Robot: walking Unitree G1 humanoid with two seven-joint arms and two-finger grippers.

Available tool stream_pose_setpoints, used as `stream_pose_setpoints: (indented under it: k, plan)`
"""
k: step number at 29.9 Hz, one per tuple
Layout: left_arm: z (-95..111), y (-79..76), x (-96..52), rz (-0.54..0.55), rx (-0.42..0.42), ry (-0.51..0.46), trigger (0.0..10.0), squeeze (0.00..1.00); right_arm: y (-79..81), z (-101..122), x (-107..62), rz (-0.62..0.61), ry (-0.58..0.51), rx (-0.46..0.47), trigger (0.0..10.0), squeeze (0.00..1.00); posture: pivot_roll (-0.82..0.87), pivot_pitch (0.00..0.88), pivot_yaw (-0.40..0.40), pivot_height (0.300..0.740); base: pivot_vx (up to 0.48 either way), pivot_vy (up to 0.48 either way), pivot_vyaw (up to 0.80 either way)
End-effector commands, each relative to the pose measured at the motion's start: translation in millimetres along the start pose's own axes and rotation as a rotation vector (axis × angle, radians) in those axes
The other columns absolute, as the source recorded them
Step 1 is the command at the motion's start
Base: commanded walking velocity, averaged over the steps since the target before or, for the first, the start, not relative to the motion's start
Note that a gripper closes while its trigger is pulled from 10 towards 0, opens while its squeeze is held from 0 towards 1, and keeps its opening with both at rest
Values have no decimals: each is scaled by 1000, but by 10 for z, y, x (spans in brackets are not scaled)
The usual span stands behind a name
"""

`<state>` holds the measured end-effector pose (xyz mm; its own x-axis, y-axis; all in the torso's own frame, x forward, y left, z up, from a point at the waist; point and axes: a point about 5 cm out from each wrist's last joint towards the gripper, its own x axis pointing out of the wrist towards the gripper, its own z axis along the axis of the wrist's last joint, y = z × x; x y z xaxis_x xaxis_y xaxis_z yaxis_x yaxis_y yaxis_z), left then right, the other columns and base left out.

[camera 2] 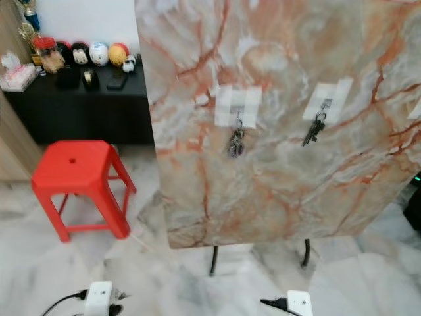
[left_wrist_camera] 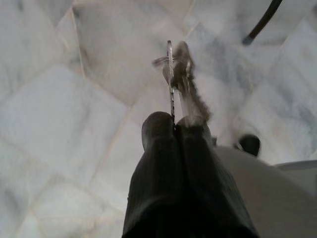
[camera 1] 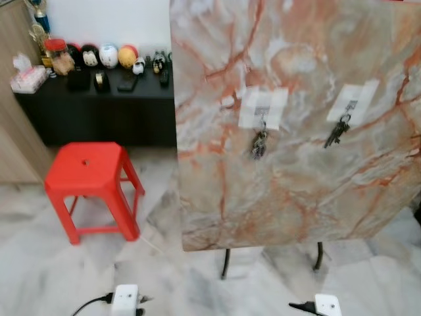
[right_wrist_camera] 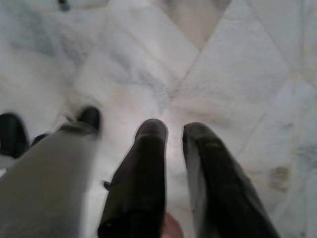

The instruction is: Hang keys on a hook

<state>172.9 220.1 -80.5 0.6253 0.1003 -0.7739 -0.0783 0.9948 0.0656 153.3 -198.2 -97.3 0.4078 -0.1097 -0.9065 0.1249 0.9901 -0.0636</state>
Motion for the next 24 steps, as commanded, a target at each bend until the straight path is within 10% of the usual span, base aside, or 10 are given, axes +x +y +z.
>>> stream_pose_setpoints:
  k: [1, 24]
  plan:
    - [4, -64, 6, -18, 1, -5, 10000, 0, -81, -1, -4, -19, -1, -6, 10000, 0, 111, 70, -78, 740, 0, -461, 0]
    - [3, -128, 7, -38, 10, -14, 10000, 0, -127, -89, -12, -36, 14, -28, 10000, 0, 117, 21, -78, 740, 0, -460, 0]
